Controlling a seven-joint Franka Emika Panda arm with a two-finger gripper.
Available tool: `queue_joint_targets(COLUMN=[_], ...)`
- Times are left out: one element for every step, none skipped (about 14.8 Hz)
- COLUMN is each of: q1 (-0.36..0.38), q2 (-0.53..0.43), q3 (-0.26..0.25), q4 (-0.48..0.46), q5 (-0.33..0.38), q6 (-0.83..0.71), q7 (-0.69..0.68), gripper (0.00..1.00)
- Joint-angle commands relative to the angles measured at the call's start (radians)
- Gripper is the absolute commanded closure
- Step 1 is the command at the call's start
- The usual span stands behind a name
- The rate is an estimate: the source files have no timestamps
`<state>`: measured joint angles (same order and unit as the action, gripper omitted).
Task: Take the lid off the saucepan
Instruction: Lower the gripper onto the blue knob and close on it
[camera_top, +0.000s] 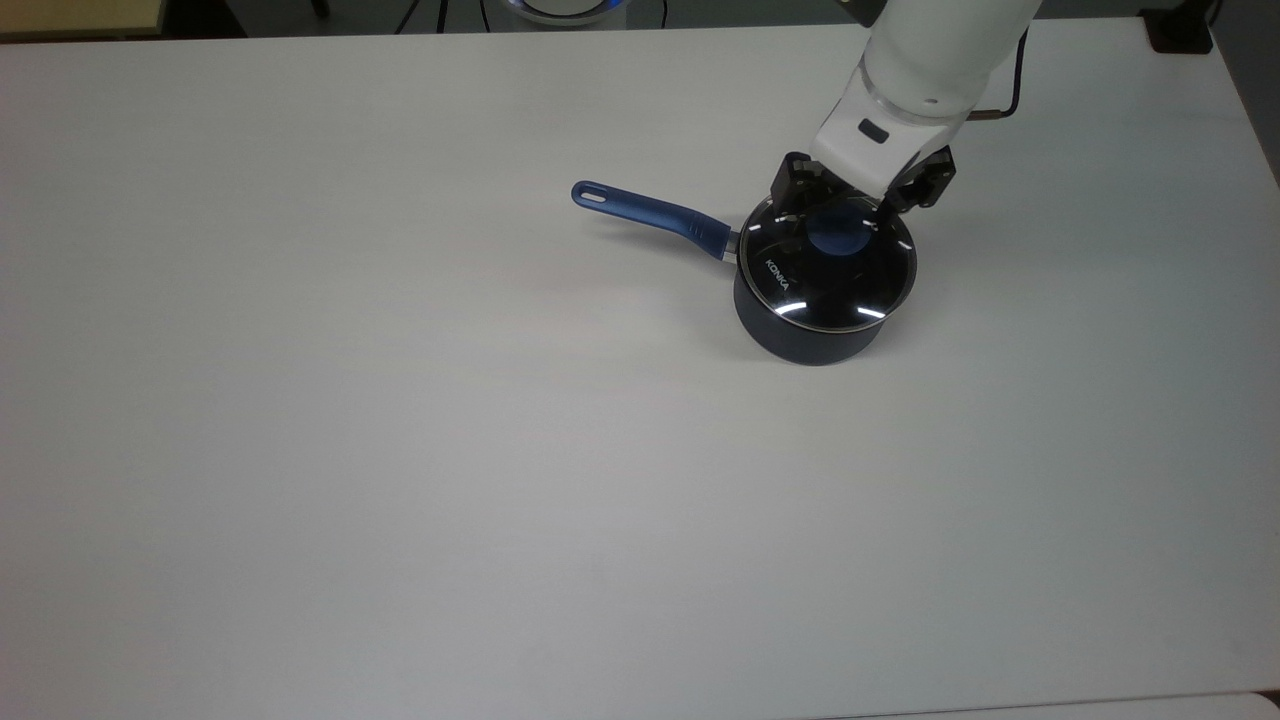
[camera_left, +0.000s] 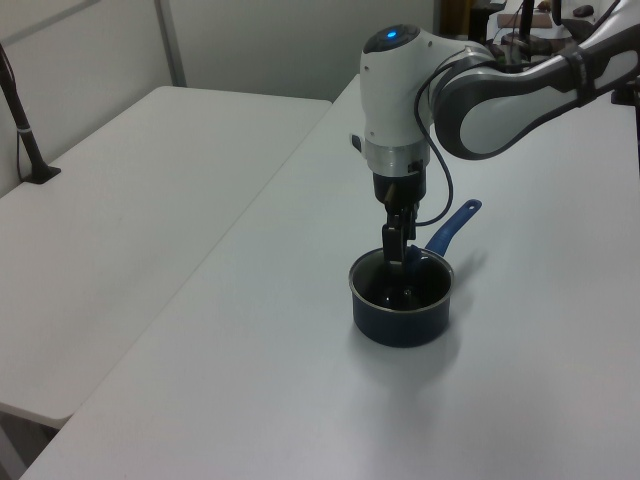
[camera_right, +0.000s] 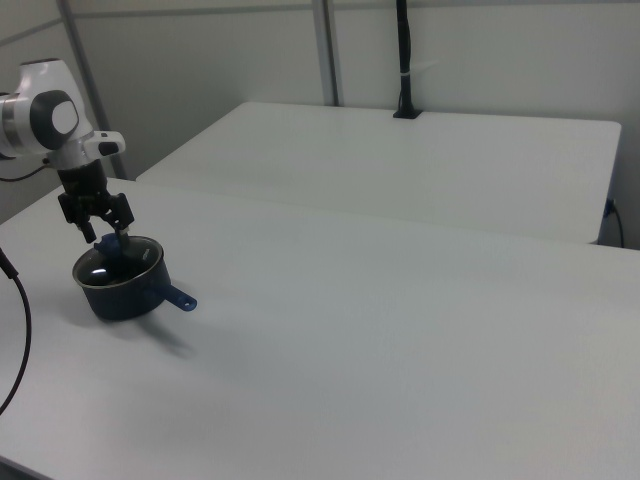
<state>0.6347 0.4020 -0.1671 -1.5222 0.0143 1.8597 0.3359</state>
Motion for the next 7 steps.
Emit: queue_joint_targets(q1=[0.005, 0.005, 0.005, 0.003, 0.0, -0.001, -0.003], q2=[-0.009, -0.011, -0.011, -0.009, -0.009, -0.009, -0.009], q3=[0.011, 0.011, 0.011, 0.011, 0.011, 0.011, 0.011], q4=[-0.015, -0.019, -0.019, -0.019, -0.021, -0.027, -0.032], q5=[-0.004, -0.004, -0.005, -0.007, -0.007, -0.007, -0.007], q6=[-0.001, 0.001, 0.001, 0.007, 0.021, 0.033, 0.041], q7=[-0.012, -0.012, -0.014, -0.014, -0.014, -0.014, -0.014], gripper=[0.11, 0.12, 0.14, 0.14, 0.14, 0.15, 0.16])
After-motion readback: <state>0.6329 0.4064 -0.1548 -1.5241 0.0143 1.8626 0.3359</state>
